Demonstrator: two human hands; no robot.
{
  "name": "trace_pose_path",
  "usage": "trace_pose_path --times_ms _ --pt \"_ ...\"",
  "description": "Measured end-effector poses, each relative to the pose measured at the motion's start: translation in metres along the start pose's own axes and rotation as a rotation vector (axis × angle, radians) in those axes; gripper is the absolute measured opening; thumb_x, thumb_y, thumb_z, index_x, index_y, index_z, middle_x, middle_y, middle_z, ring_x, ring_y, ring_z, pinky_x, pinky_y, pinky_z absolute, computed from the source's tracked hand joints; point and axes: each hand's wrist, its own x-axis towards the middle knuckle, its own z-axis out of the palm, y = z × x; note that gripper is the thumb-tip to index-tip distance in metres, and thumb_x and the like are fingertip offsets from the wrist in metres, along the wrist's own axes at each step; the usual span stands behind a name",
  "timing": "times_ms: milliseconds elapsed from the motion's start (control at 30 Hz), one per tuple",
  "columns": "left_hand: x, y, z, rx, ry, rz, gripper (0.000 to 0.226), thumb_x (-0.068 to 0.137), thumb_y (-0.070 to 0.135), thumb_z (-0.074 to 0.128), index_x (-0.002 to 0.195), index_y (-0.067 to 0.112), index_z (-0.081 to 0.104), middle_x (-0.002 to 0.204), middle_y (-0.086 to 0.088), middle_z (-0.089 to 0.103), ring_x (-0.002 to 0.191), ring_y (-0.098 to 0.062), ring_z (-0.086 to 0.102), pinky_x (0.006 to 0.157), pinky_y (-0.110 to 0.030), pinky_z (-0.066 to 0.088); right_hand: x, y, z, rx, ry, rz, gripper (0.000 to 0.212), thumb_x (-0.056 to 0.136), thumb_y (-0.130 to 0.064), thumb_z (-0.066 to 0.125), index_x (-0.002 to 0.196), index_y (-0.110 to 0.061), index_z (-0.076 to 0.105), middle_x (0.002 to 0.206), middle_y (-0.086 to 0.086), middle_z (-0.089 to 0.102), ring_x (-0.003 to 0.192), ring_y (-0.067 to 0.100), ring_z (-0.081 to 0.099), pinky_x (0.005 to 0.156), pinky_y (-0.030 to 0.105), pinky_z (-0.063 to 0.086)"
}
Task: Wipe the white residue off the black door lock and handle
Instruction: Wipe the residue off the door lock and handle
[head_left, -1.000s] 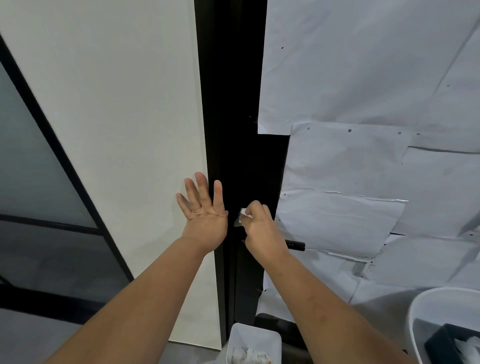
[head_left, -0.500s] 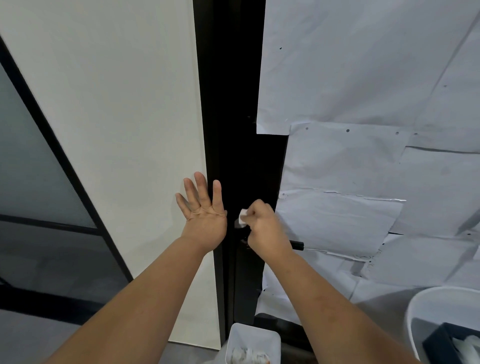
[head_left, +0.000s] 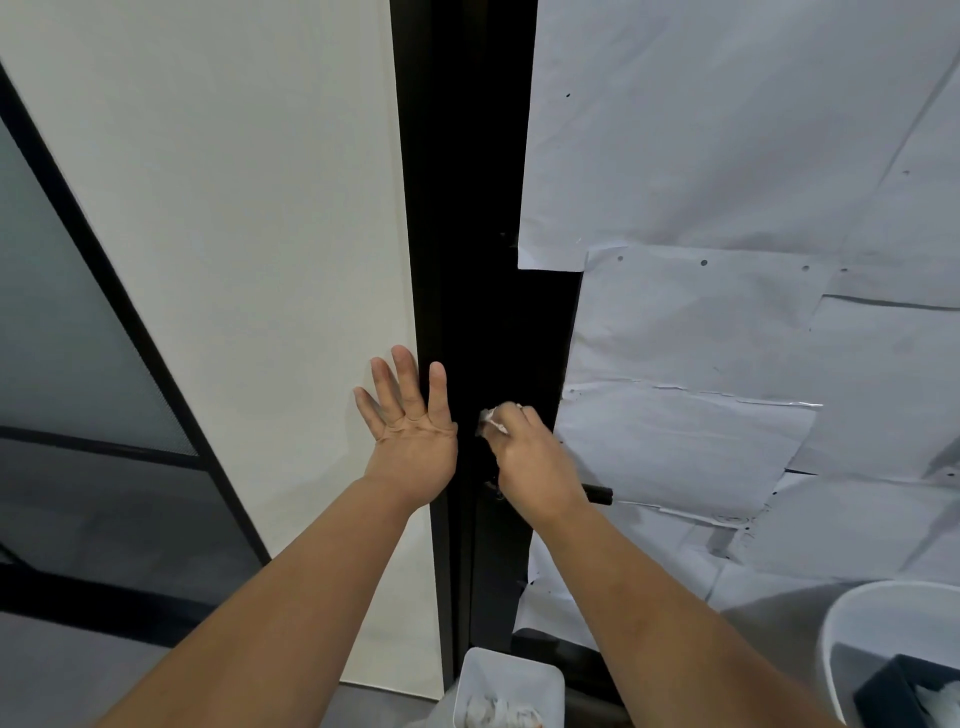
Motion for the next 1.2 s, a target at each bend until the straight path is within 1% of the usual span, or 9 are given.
trace_pose_path --times_ms 233,333,433,567,667,800,900,1067,1200 --pt "0.0 -0.001 0.001 -0.027 -0.04 -0.032 0.091 0.096 0.018 0.043 0.143 0.015 -0.035 0.144 -0.024 -0.044 0.131 -0.055 -0.034 0.103 -0.075 -0.011 -0.003 0.019 0.002 0.095 0.064 0.097 0.04 0.069 0.015 0.064 0.106 0.0 0.066 0.098 0.006 0.052 0.086 0.021 0.05 0.061 0.03 0.053" --pt "0.0 0.0 0.0 -0.033 -0.055 -0.017 0.087 0.096 0.02 0.037 0.143 0.016 -0.036 0.143 -0.023 -0.046 0.13 -0.053 -0.037 0.103 -0.073 -0.014 -0.003 0.022 0.008 0.276 0.031 0.293 0.034 0.075 0.013 0.059 0.104 -0.005 0.063 0.095 0.001 0.049 0.084 0.013 0.048 0.062 0.011 0.043" --pt "0.0 0.0 0.001 -0.025 -0.036 -0.02 0.092 0.097 0.017 0.043 0.142 0.017 -0.037 0.143 -0.022 -0.047 0.13 -0.051 -0.039 0.103 -0.072 -0.016 0.002 0.017 0.001 0.468 0.096 0.474 0.028 0.076 0.013 0.058 0.095 -0.008 0.059 0.091 -0.003 0.051 0.08 0.009 0.052 0.057 0.01 0.041" --pt "0.0 0.0 0.002 -0.013 -0.022 -0.016 0.097 0.095 0.013 0.048 0.142 0.018 -0.037 0.142 -0.02 -0.048 0.13 -0.05 -0.041 0.103 -0.071 -0.017 0.002 0.011 0.001 0.486 -0.131 0.495 0.029 0.08 0.01 0.059 0.104 -0.006 0.055 0.094 -0.001 0.054 0.092 0.016 0.058 0.061 0.016 0.04" --pt "0.0 0.0 0.003 -0.015 -0.028 -0.008 0.096 0.095 0.013 0.047 0.142 0.017 -0.036 0.142 -0.021 -0.048 0.13 -0.051 -0.039 0.103 -0.073 -0.014 0.022 0.02 -0.003 0.605 -0.352 0.797 0.027 0.084 0.004 0.061 0.108 -0.006 0.053 0.102 0.008 0.054 0.099 0.024 0.056 0.07 0.027 0.043" --pt "0.0 0.0 0.003 0.007 -0.027 -0.007 0.096 0.095 0.013 0.047 0.142 0.017 -0.037 0.142 -0.021 -0.048 0.13 -0.05 -0.039 0.103 -0.072 -0.015 0.005 0.003 -0.004 0.412 -0.144 0.492 0.015 0.084 0.006 0.058 0.096 -0.003 0.059 0.094 0.008 0.052 0.089 0.022 0.052 0.066 0.019 0.044" --pt "0.0 0.001 0.001 0.033 -0.045 -0.003 0.095 0.097 0.016 0.045 0.141 0.018 -0.039 0.141 -0.019 -0.05 0.129 -0.048 -0.043 0.103 -0.07 -0.018 -0.002 -0.001 0.009 0.258 -0.095 0.242 0.021 0.077 0.007 0.062 0.097 0.0 0.068 0.095 0.007 0.05 0.087 0.023 0.053 0.073 0.026 0.049" --pt "-0.001 0.004 -0.001 0.078 -0.019 -0.033 0.102 0.094 0.018 0.055 0.145 0.015 -0.033 0.146 -0.021 -0.044 0.133 -0.049 -0.036 0.105 -0.073 -0.009 0.005 -0.004 -0.013 0.59 -0.189 0.428 0.026 0.089 0.001 0.052 0.099 -0.01 0.073 0.098 -0.003 0.05 0.084 0.01 0.05 0.064 0.005 0.036" --pt "-0.009 0.007 -0.008 0.123 0.051 -0.039 0.097 0.087 0.027 0.066 0.153 0.018 -0.005 0.156 -0.023 -0.006 0.143 -0.047 0.005 0.112 -0.066 0.014 -0.016 -0.007 -0.028 0.963 -0.084 0.681 0.022 0.093 -0.008 0.049 0.09 -0.022 0.066 0.09 -0.004 0.064 0.08 0.014 0.061 0.063 0.014 0.048"
